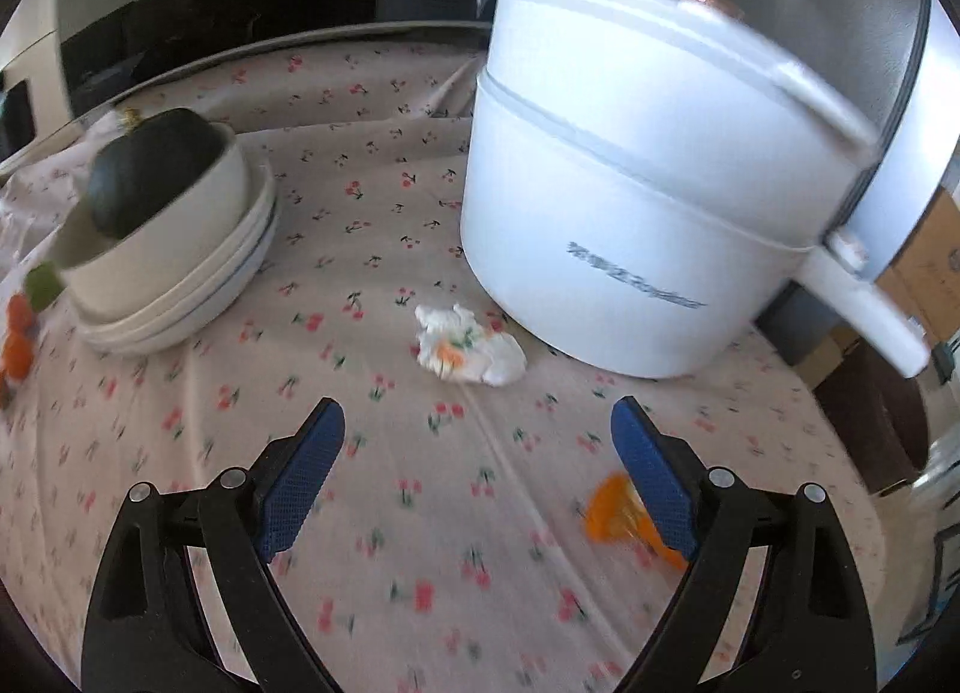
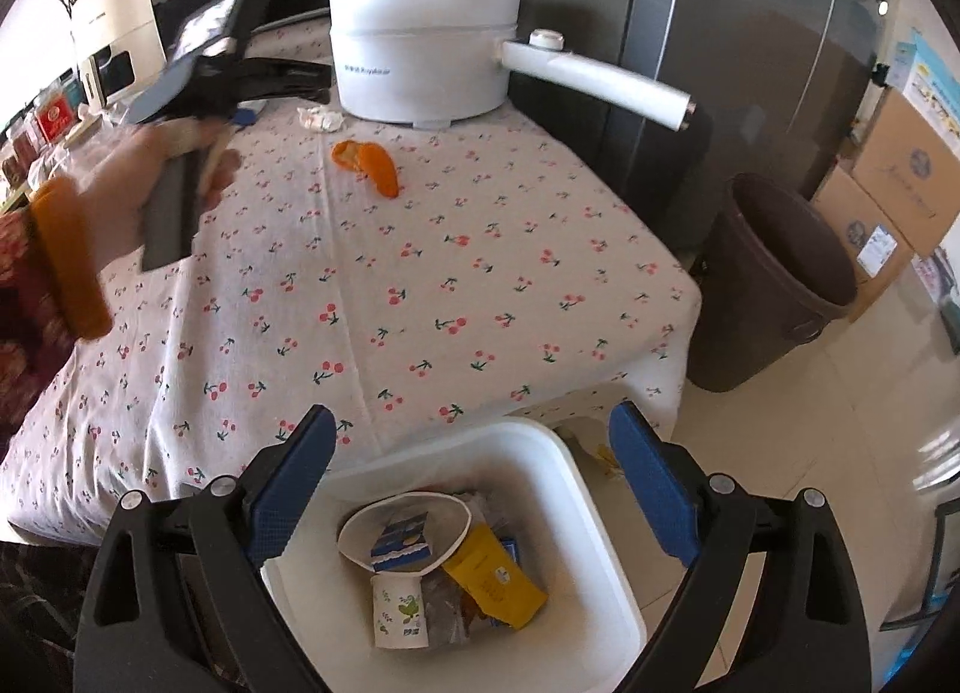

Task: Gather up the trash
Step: 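Move the left tool to the crumpled white tissue and close on it, then grasp the orange peel with the right tool while the left tool holds the tissue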

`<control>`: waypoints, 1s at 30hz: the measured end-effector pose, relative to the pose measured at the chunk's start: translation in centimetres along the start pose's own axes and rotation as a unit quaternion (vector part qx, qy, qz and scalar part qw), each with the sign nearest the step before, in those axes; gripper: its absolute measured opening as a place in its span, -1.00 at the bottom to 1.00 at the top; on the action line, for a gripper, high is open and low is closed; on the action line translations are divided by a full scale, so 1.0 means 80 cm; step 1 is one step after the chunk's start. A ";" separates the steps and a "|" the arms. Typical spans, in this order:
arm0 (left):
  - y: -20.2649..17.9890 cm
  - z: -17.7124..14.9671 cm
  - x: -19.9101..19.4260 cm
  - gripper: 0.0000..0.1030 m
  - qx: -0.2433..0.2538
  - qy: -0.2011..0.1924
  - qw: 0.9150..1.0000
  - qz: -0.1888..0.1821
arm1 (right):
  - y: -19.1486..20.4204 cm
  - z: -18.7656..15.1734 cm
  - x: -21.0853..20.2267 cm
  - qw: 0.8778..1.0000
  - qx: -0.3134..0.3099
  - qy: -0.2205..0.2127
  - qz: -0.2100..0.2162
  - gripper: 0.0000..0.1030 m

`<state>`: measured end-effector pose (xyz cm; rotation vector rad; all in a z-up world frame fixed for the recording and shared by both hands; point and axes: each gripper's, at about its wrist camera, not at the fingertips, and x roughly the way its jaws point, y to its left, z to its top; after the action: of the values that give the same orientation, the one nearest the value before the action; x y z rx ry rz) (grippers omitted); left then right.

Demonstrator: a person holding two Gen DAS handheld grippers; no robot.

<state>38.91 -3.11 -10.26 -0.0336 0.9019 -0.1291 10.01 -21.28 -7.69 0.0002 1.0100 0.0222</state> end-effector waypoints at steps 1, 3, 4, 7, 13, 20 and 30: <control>-0.002 0.002 0.008 0.68 0.006 0.002 1.000 0.003 | 0.001 0.000 0.003 1.000 0.000 0.003 0.001 0.74; -0.003 0.006 0.024 0.68 0.016 0.003 1.000 0.011 | 0.002 -0.001 0.007 1.000 -0.003 0.008 0.000 0.74; -0.003 0.008 0.032 0.68 0.018 0.004 1.000 0.015 | 0.002 -0.001 0.009 1.000 -0.003 0.011 0.000 0.74; -0.002 0.014 0.052 0.58 0.016 0.006 1.000 0.015 | -0.002 -0.003 0.017 1.000 -0.003 0.020 -0.004 0.74; -0.003 0.017 0.071 -0.12 0.024 0.024 0.999 -0.002 | -0.011 -0.005 0.033 0.999 0.001 0.039 -0.012 0.74; 0.017 -0.005 0.046 -0.21 0.011 0.023 1.000 -0.019 | -0.003 -0.006 0.029 0.999 -0.007 0.031 -0.011 0.74; 0.068 -0.101 -0.083 -0.22 0.002 0.067 0.996 -0.054 | 0.044 0.096 0.074 0.992 -0.121 -0.027 0.017 0.76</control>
<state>29.06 3.31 -10.53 -0.0713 1.0332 -0.2363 19.63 -17.58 -8.60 -0.2031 0.9488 0.1749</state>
